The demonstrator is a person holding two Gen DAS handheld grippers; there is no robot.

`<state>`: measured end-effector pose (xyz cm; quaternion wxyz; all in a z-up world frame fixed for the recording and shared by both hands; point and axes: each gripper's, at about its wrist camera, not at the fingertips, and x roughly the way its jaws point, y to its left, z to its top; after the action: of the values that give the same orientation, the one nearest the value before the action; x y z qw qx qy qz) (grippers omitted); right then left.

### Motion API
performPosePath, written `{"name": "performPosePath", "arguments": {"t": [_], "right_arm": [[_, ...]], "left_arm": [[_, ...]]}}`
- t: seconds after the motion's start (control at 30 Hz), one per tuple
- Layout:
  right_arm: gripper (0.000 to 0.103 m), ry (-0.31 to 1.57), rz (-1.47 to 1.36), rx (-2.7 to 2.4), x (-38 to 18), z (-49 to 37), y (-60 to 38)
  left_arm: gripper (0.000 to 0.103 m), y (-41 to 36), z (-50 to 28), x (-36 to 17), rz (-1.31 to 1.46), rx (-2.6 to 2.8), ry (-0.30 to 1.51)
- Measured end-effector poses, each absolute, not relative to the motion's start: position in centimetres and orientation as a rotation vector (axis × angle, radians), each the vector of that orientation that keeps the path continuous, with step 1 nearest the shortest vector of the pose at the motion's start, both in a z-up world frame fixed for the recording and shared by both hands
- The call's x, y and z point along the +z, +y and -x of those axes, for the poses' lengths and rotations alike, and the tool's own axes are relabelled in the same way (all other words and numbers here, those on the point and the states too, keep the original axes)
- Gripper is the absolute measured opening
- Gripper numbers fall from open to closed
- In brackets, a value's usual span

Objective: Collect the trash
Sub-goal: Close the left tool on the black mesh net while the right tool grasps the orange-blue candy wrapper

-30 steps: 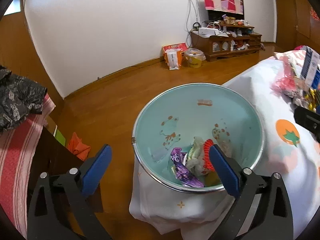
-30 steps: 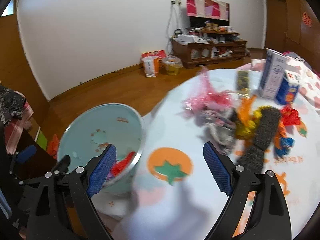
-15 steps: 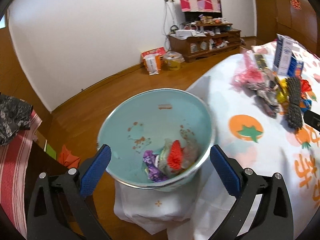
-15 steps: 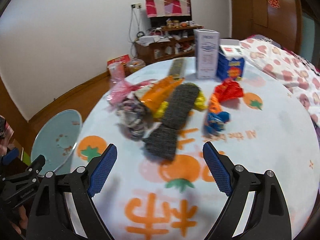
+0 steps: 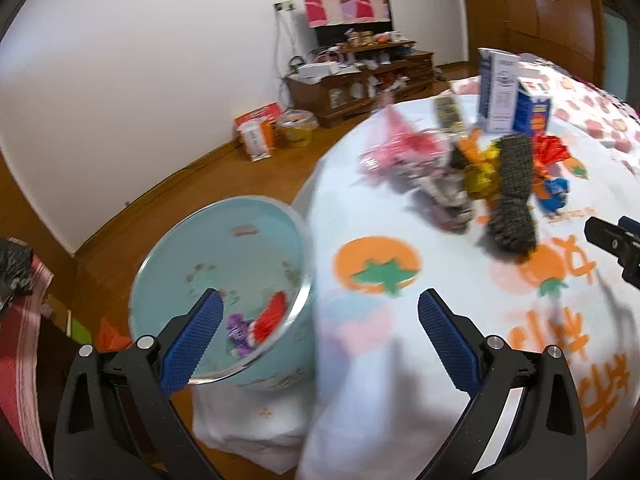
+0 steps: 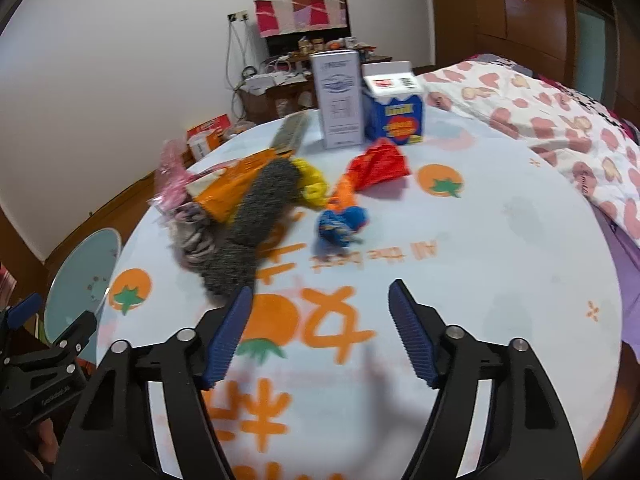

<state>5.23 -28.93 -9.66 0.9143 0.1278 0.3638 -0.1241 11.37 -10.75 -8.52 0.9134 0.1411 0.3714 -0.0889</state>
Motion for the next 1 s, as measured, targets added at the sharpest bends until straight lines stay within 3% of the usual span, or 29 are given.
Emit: {"name": "performPosePath", "arguments": {"t": [0.17, 0.53, 0.7, 0.77, 0.87, 1.0], "right_arm": [[0.068, 0.747, -0.248, -0.314, -9.6, -3.8, -31.0], [0.067, 0.745, -0.273, -0.338, -9.3, -2.0, -34.0], [0.067, 0.746, -0.288, -0.344, -9.4, -1.6, -34.8], [0.067, 0.749, -0.298, -0.348, -9.6, -1.7, -35.2], [0.065, 0.753, -0.309, -0.348, -9.8, -2.0, -35.8], [0.062, 0.751, -0.312, -0.343, -9.6, -3.2, -36.1]], "left_arm": [[0.086, -14.6, -11.7, -8.7, -0.302, -0.267, 0.75], [0.084, -22.3, -13.4, -9.1, -0.293, -0.398, 0.754], [0.066, -24.2, -14.7, -11.0, -0.285, -0.423, 0.839], [0.047, -24.6, -15.1, -12.0, -0.284, -0.441, 0.885], [0.03, -24.3, -15.3, -12.2, -0.249, -0.468, 0.899], [0.026, -23.6, -14.4, -11.4, -0.252, -0.475, 0.856]]}}
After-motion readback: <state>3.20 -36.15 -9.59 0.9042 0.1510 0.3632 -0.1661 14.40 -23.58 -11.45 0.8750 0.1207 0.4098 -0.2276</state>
